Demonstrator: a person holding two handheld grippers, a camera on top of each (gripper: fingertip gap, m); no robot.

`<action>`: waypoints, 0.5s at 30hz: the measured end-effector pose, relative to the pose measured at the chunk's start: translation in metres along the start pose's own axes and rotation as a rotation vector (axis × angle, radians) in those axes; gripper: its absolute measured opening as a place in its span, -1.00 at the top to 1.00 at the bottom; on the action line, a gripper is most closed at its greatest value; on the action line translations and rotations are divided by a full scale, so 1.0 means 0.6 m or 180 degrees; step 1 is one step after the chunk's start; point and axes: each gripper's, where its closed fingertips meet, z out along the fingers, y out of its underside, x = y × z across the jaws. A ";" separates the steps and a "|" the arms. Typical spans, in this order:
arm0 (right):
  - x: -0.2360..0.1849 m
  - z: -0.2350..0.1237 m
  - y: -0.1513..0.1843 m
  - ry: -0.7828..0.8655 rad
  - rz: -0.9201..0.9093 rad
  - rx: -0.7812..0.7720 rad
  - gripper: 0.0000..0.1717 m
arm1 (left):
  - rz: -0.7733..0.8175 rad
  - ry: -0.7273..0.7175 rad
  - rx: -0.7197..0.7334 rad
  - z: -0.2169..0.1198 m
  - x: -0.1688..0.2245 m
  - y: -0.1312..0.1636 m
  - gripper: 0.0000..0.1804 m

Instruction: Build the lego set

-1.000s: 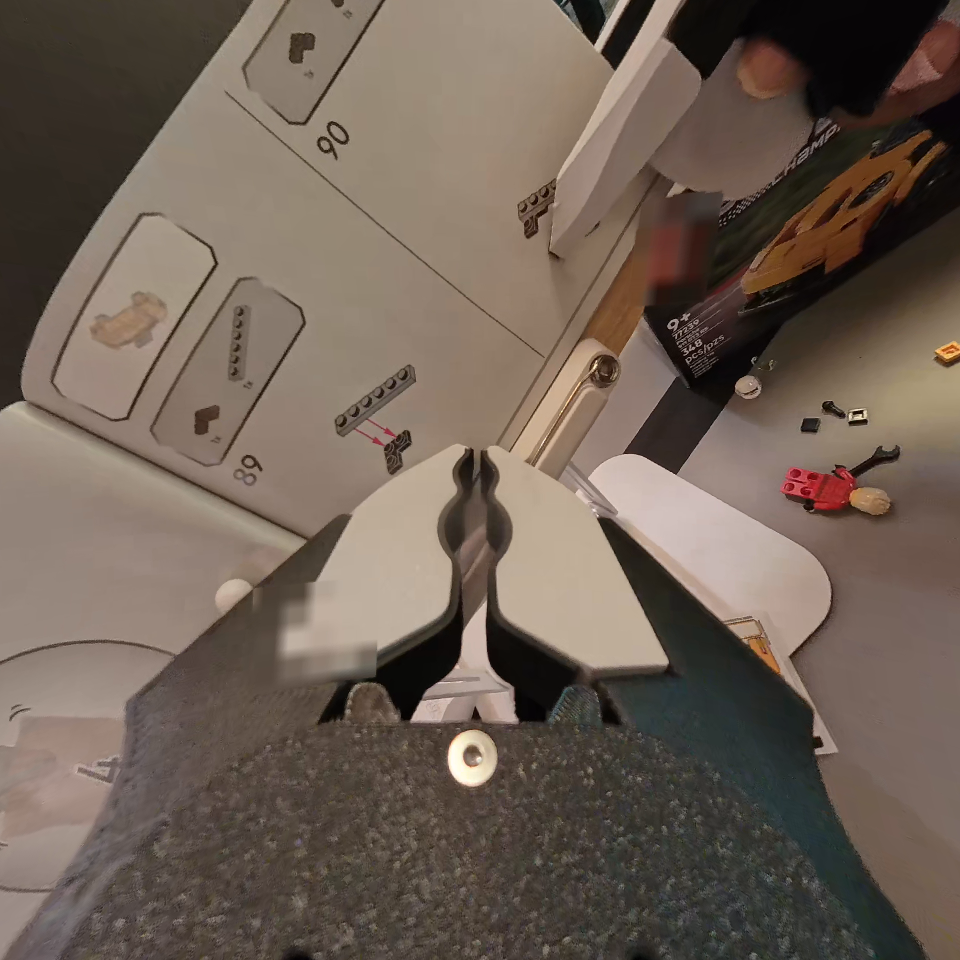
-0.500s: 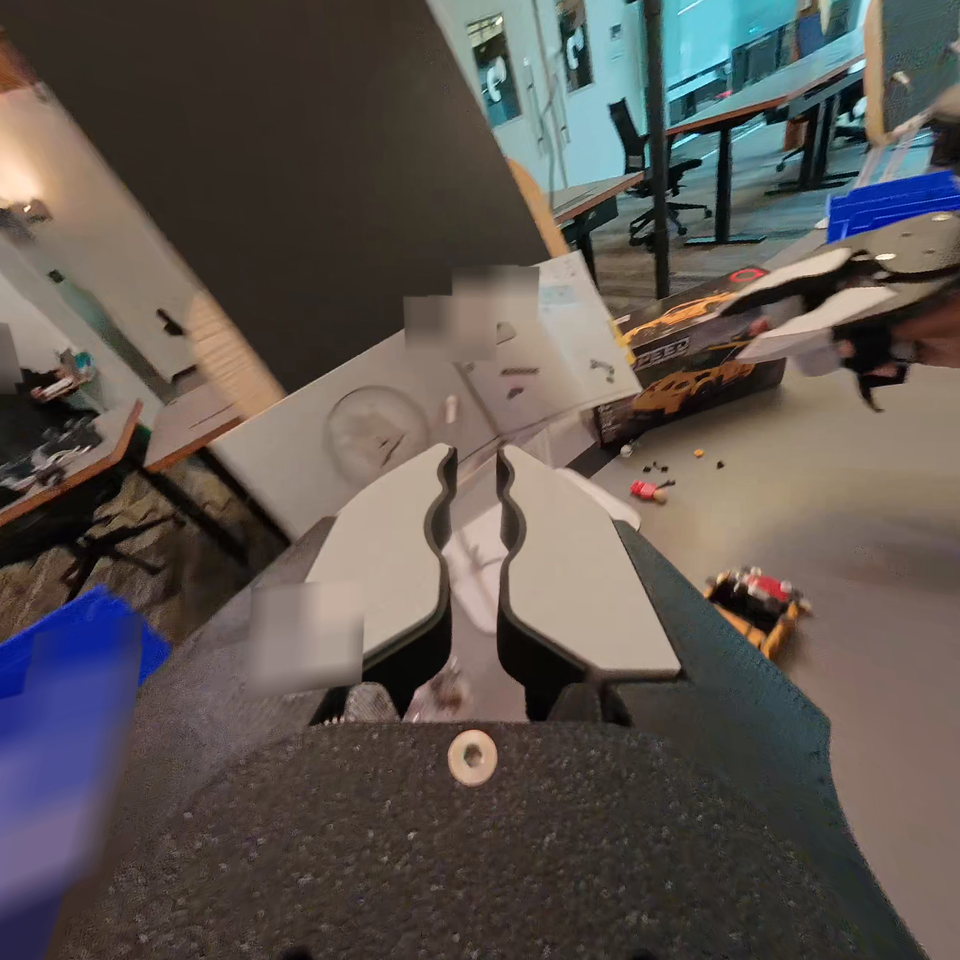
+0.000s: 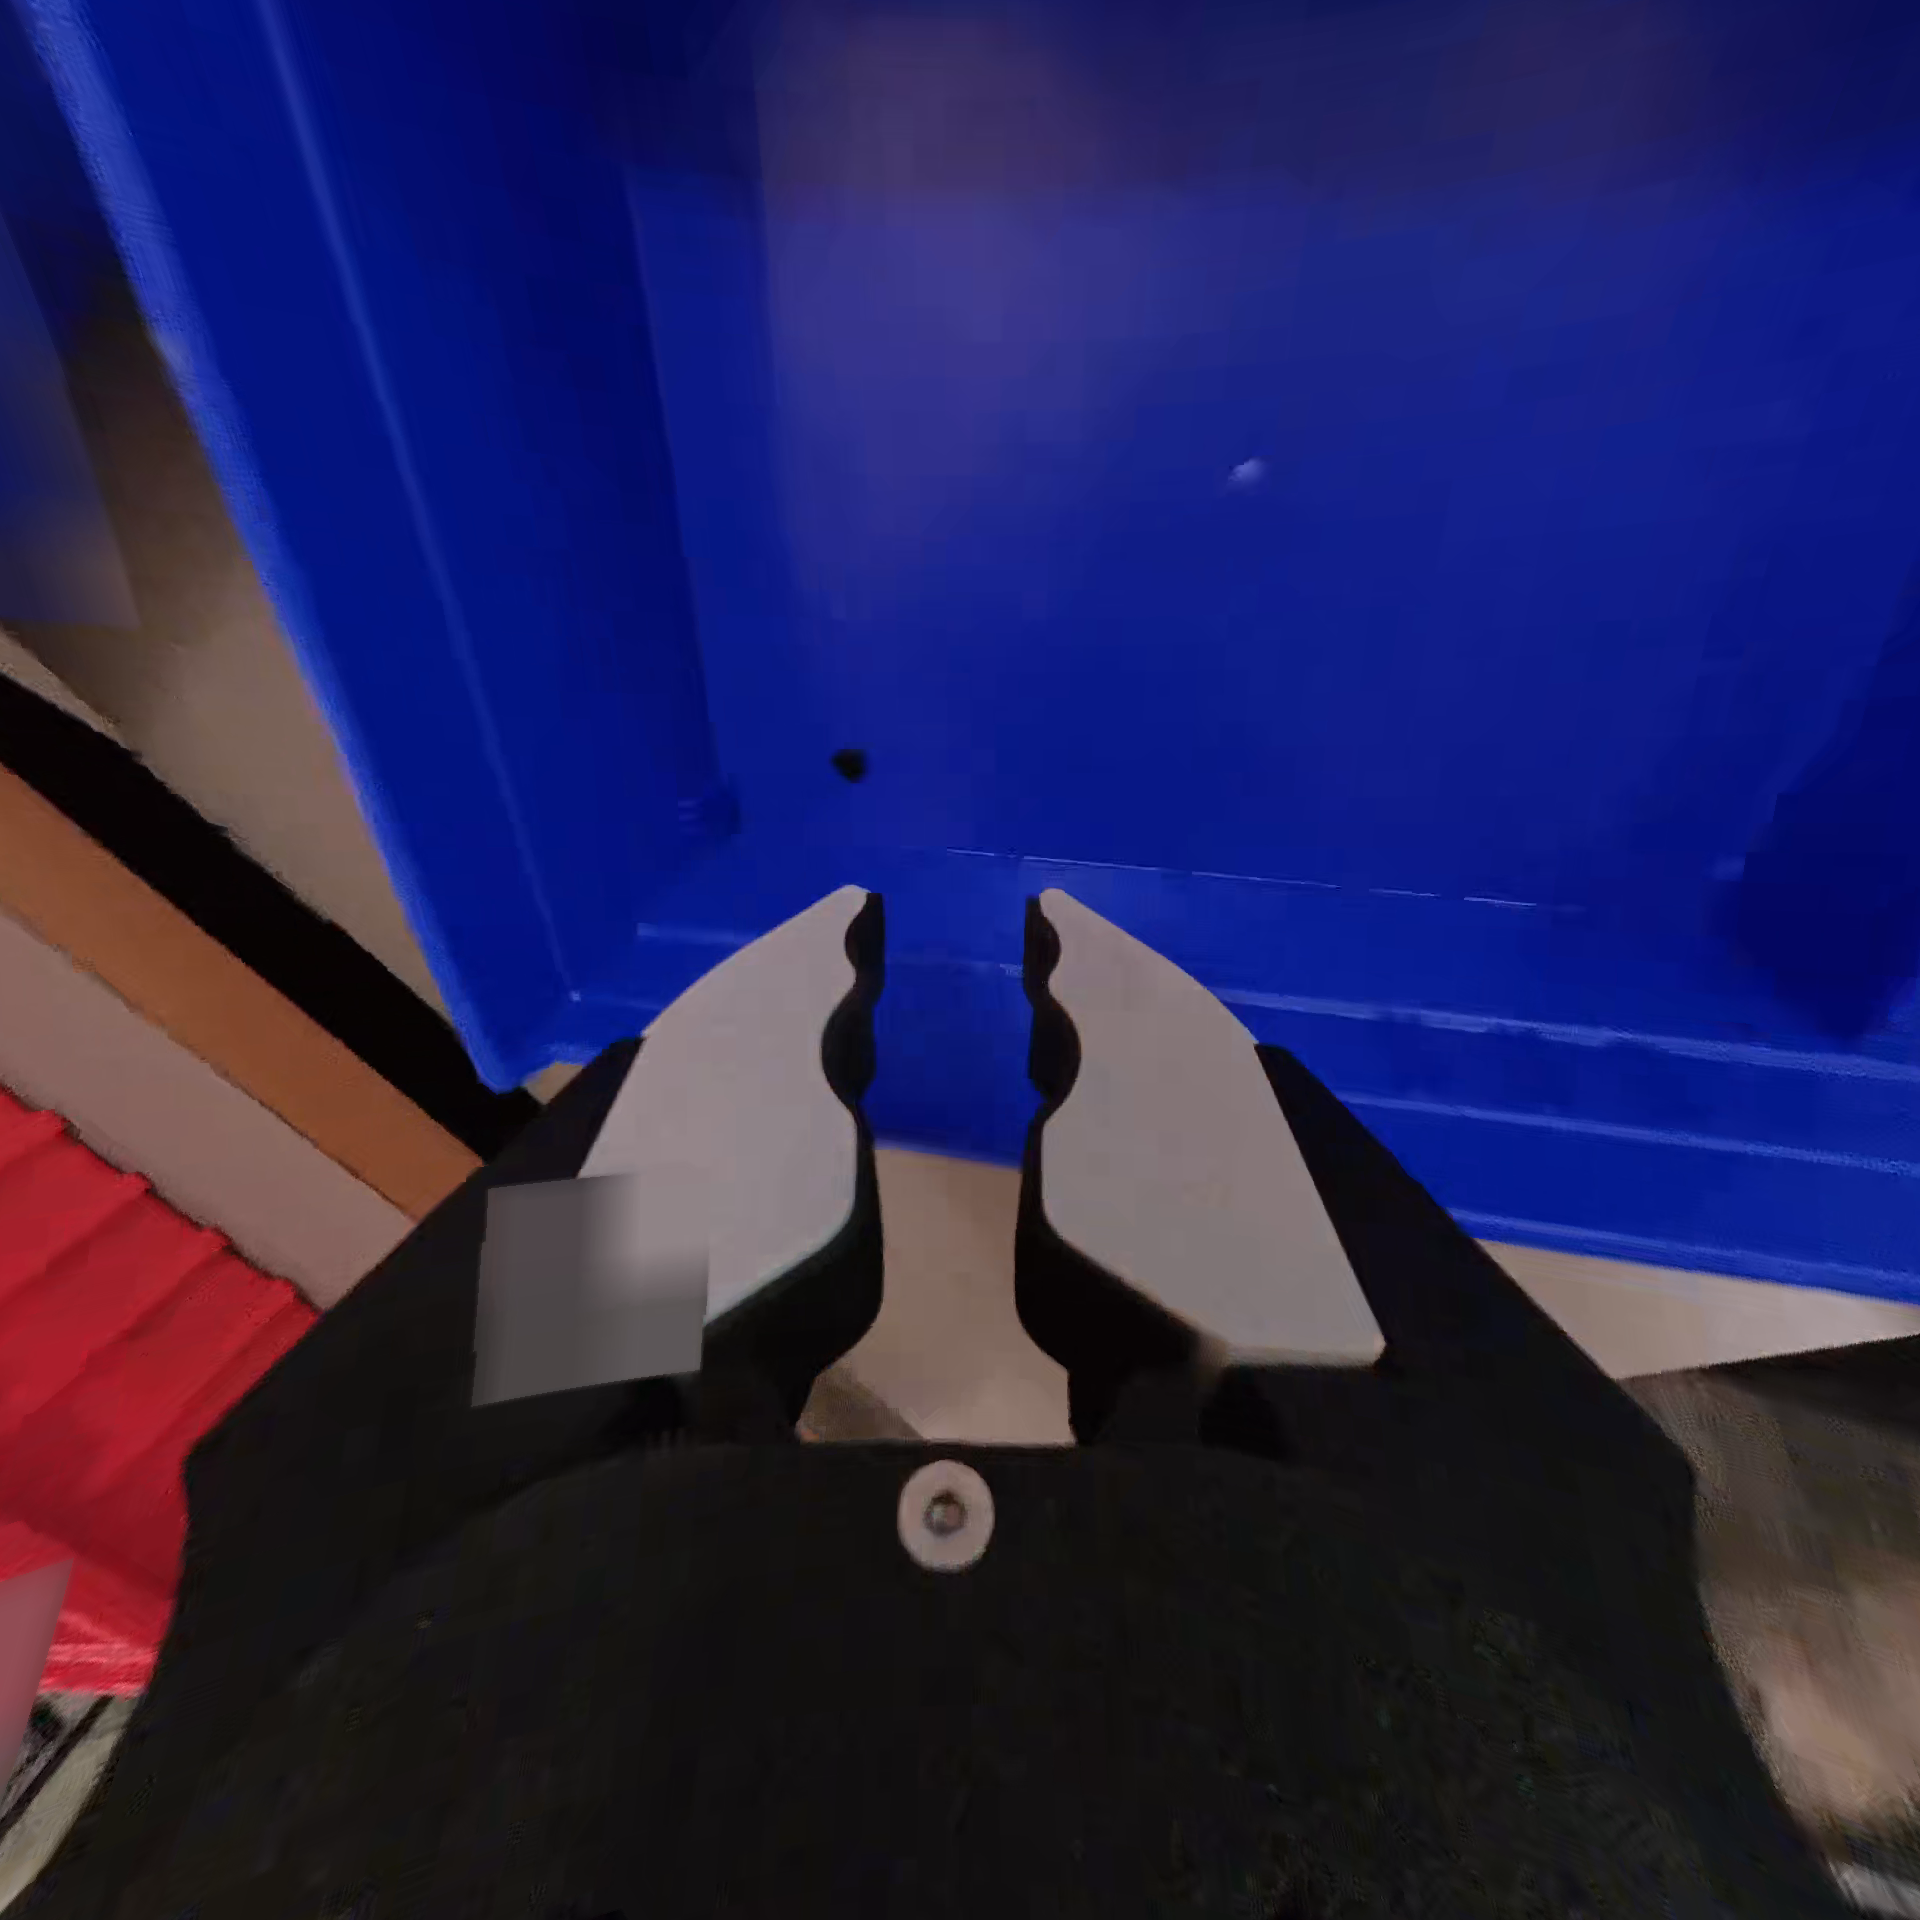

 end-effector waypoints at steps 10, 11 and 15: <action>0.015 -0.003 0.023 0.0006 0.0128 -0.0013 0.42 | 0.0016 0.0189 -0.0907 0.122 -0.041 0.008 0.71; 0.015 -0.002 0.026 -0.0005 0.0150 -0.0019 0.42 | 0.0025 0.0144 -0.0997 0.127 -0.045 0.013 0.69; 0.015 -0.001 0.031 -0.0010 0.0137 -0.0052 0.42 | 0.0015 0.0135 -0.1098 0.142 -0.051 0.016 0.72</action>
